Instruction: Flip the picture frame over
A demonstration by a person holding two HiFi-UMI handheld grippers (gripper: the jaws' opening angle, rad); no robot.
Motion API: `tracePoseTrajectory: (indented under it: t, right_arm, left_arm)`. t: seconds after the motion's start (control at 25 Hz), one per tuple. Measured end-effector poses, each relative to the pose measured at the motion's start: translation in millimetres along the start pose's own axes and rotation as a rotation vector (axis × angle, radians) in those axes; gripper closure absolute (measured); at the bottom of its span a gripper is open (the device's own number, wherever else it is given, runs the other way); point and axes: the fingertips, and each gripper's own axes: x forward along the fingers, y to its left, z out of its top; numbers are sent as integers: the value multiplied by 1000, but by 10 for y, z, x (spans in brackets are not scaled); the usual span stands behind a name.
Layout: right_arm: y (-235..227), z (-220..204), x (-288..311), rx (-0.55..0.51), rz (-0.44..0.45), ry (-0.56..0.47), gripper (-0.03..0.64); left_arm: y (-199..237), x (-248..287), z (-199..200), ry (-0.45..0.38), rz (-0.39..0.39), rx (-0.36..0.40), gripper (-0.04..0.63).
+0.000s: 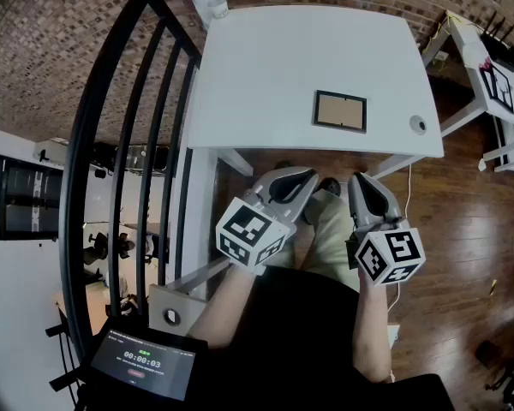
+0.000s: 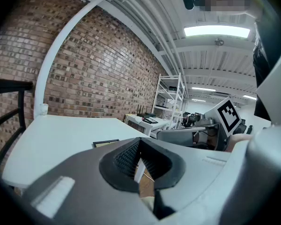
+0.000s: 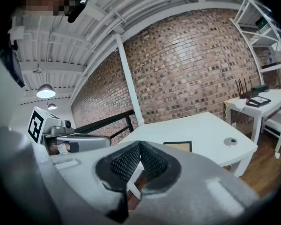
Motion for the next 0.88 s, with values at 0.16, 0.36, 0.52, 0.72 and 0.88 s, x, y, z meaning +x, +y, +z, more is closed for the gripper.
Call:
tracePoseTrajectory:
  t: [0.16,0.36,0.52,0.72,0.88]
  right_arm:
    - [-164,-104,113,5,-11,25,624]
    - [-257,-186,261,25,-16,65,625]
    - [-310,-297,367,45,-18,100,625]
    - [-383,-517,449,78,-25,149,624]
    - [-430,-578,537,87,-30,162,626]
  left_arm:
    - [82,134,-119,11,-2,-21,580]
    - [188,243,-208,43,-9,-57,580]
    - [281,308,-309,70,-9,-89,580]
    - [387,371,-476,101,-3,-124,580]
    - [457,418,-545,114,-6,-133,580]
